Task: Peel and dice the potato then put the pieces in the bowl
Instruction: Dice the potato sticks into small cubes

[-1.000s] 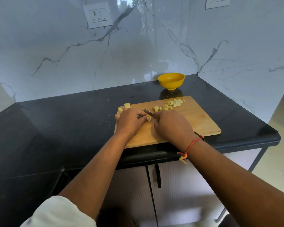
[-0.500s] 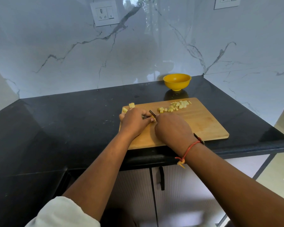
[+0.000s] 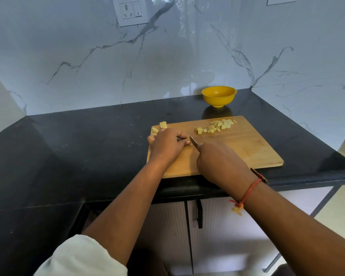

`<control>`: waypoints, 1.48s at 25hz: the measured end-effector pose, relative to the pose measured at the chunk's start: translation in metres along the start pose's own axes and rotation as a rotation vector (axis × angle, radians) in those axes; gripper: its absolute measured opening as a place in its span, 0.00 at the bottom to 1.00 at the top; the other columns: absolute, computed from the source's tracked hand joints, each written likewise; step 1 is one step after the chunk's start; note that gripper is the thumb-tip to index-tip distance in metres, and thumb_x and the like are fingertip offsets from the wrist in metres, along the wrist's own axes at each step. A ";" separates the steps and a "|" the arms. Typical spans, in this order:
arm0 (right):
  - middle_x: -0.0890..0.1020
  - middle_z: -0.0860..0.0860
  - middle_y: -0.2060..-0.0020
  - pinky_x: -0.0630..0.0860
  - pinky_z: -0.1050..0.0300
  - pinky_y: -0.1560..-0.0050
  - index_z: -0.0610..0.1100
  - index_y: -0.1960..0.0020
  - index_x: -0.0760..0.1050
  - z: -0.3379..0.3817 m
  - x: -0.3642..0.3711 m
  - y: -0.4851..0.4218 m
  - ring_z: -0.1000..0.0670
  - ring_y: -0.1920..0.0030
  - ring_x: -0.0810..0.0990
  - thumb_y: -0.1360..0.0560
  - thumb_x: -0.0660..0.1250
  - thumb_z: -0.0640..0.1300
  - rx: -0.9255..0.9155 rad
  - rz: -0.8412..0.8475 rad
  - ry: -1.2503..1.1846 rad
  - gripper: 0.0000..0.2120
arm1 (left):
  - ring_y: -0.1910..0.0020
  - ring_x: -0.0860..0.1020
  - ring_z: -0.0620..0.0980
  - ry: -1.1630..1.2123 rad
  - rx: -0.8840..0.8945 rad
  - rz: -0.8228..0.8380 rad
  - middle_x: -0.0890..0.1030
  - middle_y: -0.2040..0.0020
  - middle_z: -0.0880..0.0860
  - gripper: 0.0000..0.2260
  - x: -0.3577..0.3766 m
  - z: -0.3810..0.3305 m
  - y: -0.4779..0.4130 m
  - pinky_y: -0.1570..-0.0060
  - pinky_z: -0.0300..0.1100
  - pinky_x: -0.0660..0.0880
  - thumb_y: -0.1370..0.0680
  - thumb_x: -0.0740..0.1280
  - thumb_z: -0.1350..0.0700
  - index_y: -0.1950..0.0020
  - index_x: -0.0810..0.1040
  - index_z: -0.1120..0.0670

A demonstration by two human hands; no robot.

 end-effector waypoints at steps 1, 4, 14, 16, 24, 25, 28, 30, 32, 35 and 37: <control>0.77 0.49 0.54 0.78 0.55 0.51 0.47 0.31 0.73 -0.002 0.000 0.004 0.50 0.53 0.77 0.18 0.60 0.42 -0.011 -0.002 0.007 0.16 | 0.36 0.73 0.47 -0.002 0.000 -0.001 0.83 0.46 0.39 0.05 0.000 0.000 0.000 0.36 0.58 0.61 0.23 0.71 0.44 0.49 0.85 0.41; 0.72 0.51 0.58 0.76 0.56 0.55 0.49 0.28 0.70 -0.005 -0.001 0.012 0.51 0.56 0.75 0.18 0.60 0.43 -0.046 -0.009 0.028 0.18 | 0.36 0.73 0.46 -0.002 -0.002 -0.007 0.83 0.46 0.40 0.06 -0.001 0.000 0.001 0.36 0.57 0.61 0.23 0.70 0.44 0.49 0.84 0.41; 0.71 0.51 0.58 0.80 0.51 0.52 0.60 0.22 0.58 -0.021 -0.014 0.035 0.48 0.54 0.76 0.18 0.60 0.45 -0.060 -0.053 0.146 0.27 | 0.36 0.72 0.46 -0.018 -0.002 0.020 0.81 0.44 0.39 0.08 0.000 0.000 0.001 0.37 0.55 0.61 0.23 0.69 0.42 0.46 0.83 0.40; 0.76 0.51 0.55 0.80 0.52 0.56 0.61 0.22 0.58 -0.028 -0.023 0.036 0.50 0.55 0.77 0.17 0.58 0.47 -0.033 -0.148 0.100 0.26 | 0.35 0.72 0.46 -0.036 0.008 0.044 0.81 0.42 0.39 0.09 0.000 0.000 0.001 0.37 0.55 0.60 0.22 0.68 0.41 0.43 0.81 0.39; 0.79 0.52 0.56 0.78 0.56 0.57 0.52 0.32 0.75 -0.048 -0.023 -0.003 0.52 0.57 0.78 0.20 0.62 0.52 0.020 -0.183 -0.193 0.17 | 0.33 0.69 0.46 -0.105 0.041 0.068 0.78 0.37 0.39 0.12 -0.002 -0.010 0.007 0.36 0.54 0.59 0.22 0.65 0.38 0.41 0.79 0.36; 0.80 0.52 0.56 0.79 0.56 0.56 0.52 0.33 0.75 -0.050 -0.020 -0.005 0.52 0.57 0.79 0.20 0.62 0.53 0.016 -0.188 -0.206 0.17 | 0.34 0.70 0.46 -0.108 0.048 0.056 0.78 0.37 0.39 0.11 -0.002 -0.011 0.007 0.36 0.54 0.59 0.22 0.65 0.38 0.41 0.79 0.36; 0.81 0.53 0.57 0.81 0.56 0.58 0.54 0.32 0.75 -0.055 -0.015 -0.006 0.54 0.59 0.79 0.20 0.61 0.54 0.010 -0.212 -0.221 0.17 | 0.36 0.71 0.45 -0.136 0.057 0.020 0.78 0.38 0.39 0.11 -0.001 -0.011 0.006 0.37 0.54 0.60 0.23 0.64 0.40 0.42 0.79 0.37; 0.80 0.54 0.59 0.79 0.59 0.61 0.54 0.32 0.74 -0.058 -0.014 -0.007 0.55 0.60 0.78 0.19 0.61 0.54 0.013 -0.220 -0.248 0.17 | 0.36 0.70 0.45 -0.161 0.047 0.014 0.77 0.38 0.41 0.12 0.001 -0.010 0.006 0.36 0.54 0.60 0.23 0.63 0.41 0.41 0.79 0.39; 0.80 0.55 0.59 0.79 0.59 0.61 0.53 0.31 0.74 -0.059 -0.014 -0.007 0.56 0.61 0.78 0.19 0.61 0.54 0.014 -0.229 -0.259 0.18 | 0.36 0.70 0.46 -0.179 0.040 0.012 0.76 0.38 0.42 0.13 0.001 -0.009 0.006 0.35 0.54 0.59 0.22 0.63 0.42 0.41 0.80 0.40; 0.80 0.54 0.60 0.77 0.60 0.64 0.53 0.31 0.74 -0.058 -0.013 -0.007 0.56 0.62 0.77 0.20 0.61 0.54 0.008 -0.245 -0.252 0.18 | 0.37 0.70 0.47 -0.202 0.044 0.004 0.77 0.40 0.42 0.13 0.002 -0.011 0.006 0.37 0.54 0.60 0.22 0.62 0.38 0.44 0.81 0.41; 0.80 0.54 0.60 0.77 0.60 0.64 0.54 0.31 0.74 -0.058 -0.013 -0.007 0.56 0.62 0.78 0.19 0.61 0.54 0.014 -0.245 -0.248 0.18 | 0.37 0.70 0.47 -0.216 0.048 -0.005 0.77 0.39 0.42 0.13 0.001 -0.013 0.005 0.39 0.53 0.60 0.22 0.63 0.37 0.45 0.81 0.40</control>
Point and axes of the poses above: each hand's wrist, its own y-axis away from the middle knuckle, its own x-axis out of the palm, z = x × y, the point moved 7 cm from there along -y, towards the middle knuckle
